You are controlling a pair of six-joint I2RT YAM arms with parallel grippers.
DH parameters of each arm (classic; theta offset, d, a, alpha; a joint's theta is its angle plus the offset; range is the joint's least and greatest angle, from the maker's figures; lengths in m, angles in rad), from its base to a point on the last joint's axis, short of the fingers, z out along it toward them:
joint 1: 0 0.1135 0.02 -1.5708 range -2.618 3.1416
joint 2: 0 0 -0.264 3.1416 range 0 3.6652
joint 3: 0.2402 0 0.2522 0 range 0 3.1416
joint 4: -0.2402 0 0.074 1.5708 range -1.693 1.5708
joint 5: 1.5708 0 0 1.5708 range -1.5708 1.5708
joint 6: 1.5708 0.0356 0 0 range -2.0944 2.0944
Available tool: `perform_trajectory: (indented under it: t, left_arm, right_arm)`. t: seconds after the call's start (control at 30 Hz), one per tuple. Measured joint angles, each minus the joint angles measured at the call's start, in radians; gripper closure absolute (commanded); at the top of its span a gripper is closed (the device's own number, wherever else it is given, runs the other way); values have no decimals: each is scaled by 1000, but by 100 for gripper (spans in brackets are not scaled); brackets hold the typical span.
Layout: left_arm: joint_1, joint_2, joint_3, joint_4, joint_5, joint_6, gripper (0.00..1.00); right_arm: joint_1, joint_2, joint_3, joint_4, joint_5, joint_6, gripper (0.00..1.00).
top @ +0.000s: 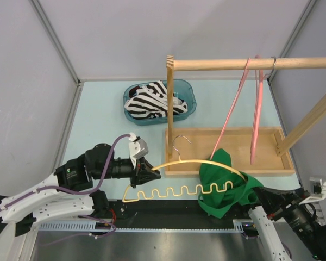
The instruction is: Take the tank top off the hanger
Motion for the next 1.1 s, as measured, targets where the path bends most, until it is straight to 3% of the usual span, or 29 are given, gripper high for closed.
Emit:
perform_trajectory:
  t: [0.33, 0.5, 0.77, 1.1]
  left_arm:
    - [0, -135, -40, -153, -163, -30, 100]
    - [0, -135, -16, -298, -321, -39, 100]
    - [0, -71, 222, -435, -571, 3, 100]
    - [0, 160, 575, -368, -597, 138, 100]
  right_arm:
    - [51, -37, 53, -45, 225, 51, 100]
    - [113, -39, 56, -44, 289, 85, 100]
    - [145, -39, 58, -44, 339, 103, 100]
    - [158, -39, 58, -41, 362, 103, 100]
